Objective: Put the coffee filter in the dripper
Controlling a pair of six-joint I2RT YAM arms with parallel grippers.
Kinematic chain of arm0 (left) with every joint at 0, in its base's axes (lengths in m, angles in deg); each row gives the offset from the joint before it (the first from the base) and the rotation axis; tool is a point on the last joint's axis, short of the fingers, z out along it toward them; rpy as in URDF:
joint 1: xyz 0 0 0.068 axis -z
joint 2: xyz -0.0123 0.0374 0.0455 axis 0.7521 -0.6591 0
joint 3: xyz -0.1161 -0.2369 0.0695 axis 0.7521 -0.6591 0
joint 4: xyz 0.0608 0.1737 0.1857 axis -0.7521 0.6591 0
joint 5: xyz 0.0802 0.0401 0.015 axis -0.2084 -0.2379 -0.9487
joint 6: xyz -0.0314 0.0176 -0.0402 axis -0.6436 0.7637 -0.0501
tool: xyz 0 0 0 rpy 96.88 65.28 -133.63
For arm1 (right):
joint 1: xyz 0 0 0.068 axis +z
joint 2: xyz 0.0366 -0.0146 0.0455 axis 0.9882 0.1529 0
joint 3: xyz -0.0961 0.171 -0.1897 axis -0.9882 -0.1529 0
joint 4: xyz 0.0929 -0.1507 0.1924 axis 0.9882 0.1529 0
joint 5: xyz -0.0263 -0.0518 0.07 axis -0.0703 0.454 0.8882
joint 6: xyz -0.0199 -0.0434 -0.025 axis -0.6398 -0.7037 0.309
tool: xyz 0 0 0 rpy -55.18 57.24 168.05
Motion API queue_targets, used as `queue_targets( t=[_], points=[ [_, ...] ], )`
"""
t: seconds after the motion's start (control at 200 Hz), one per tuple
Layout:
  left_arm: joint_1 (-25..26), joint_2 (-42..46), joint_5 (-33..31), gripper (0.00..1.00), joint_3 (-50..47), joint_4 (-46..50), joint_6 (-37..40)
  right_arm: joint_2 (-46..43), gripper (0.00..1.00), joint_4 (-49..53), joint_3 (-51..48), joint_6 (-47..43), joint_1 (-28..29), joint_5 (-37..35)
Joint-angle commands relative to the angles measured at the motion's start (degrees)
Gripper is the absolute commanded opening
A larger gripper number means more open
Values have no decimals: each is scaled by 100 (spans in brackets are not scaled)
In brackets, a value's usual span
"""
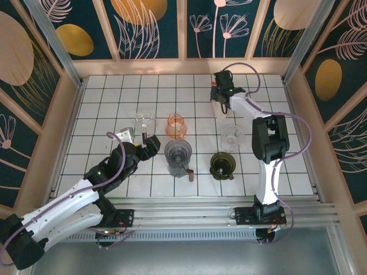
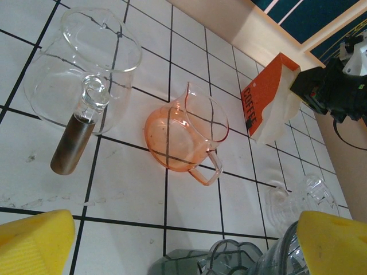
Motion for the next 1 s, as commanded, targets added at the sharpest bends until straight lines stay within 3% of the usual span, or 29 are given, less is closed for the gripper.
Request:
queue_targets(
  t=[0.0, 0.08, 0.996],
  points=[
    [22, 53, -75, 99, -62, -32, 43, 89, 6, 73, 199, 19, -20, -157],
    [21, 56, -76, 99, -57, -32, 44, 47, 0, 36, 207, -26, -15, -159],
    [22, -116, -44, 99, 79, -85, 81, -1072, 0, -258, -329, -465, 149, -473]
  ],
)
